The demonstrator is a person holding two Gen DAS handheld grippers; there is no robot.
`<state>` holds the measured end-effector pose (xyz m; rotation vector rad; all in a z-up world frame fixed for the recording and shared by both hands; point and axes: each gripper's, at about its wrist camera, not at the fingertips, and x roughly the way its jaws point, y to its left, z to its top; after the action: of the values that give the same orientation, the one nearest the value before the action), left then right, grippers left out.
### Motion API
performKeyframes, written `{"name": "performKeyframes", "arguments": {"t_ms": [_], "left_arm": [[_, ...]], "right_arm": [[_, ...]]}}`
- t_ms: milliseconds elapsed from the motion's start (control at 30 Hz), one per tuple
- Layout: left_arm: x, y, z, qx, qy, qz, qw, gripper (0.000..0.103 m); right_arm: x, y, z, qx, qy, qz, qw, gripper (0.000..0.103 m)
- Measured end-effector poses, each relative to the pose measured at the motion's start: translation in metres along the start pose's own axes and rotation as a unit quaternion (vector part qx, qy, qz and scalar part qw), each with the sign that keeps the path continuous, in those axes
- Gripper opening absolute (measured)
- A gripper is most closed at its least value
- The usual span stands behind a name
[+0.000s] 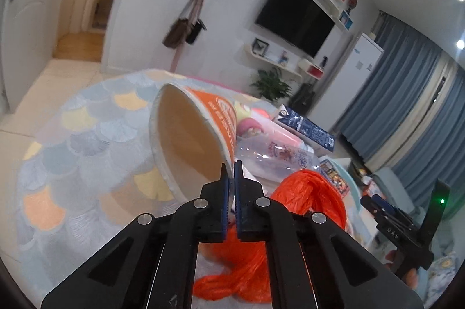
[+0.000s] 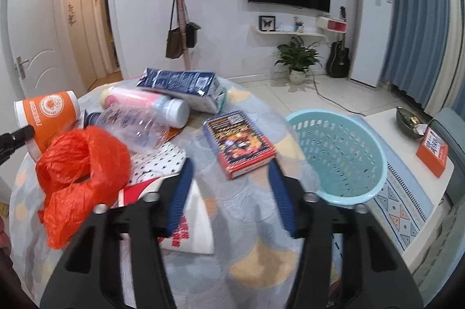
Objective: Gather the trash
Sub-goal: 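Grasp the orange paper cup with the left tool while the right tool approaches the boxed book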
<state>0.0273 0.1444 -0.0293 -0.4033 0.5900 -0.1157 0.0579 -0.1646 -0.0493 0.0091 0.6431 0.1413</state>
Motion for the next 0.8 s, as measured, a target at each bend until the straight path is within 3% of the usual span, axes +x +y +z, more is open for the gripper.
{"name": "performKeyframes", "arguments": {"t_ms": [267,467,533,600,633,667,800], "left_arm": [[-0.034,0.008,-0.032,0.003,-0.018,0.058,0.9981,0.002],[-0.026,0.031,-0.048,-0.043,0.031,0.047,0.9975,0.003],[-0.027,0.033,-0.055,-0.045,0.046,0.048,0.9968,0.02],[-0.039,0.032,-0.062,-0.033,0.046,0.062,0.9965,0.056],[-0.043,0.032,-0.065,-0.029,0.046,0.068,0.9962,0.063],[-0.05,0.033,-0.069,-0.023,0.051,0.072,0.9958,0.069],[-0.071,0.041,-0.071,-0.025,0.04,0.084,0.9954,0.069]], "right_arm": [[0.003,0.006,-0.002,0.0,0.007,0.012,1.0,0.042],[0.006,0.011,-0.004,0.001,0.015,0.015,1.0,0.042],[0.004,0.012,-0.004,-0.002,0.014,0.015,1.0,0.043],[0.003,0.011,-0.004,-0.001,0.013,0.016,1.0,0.043],[0.003,0.012,-0.004,0.001,0.014,0.017,1.0,0.043],[0.004,0.011,-0.004,0.004,0.016,0.018,1.0,0.044],[0.006,0.01,-0.004,0.011,0.02,0.022,0.999,0.049]]}}
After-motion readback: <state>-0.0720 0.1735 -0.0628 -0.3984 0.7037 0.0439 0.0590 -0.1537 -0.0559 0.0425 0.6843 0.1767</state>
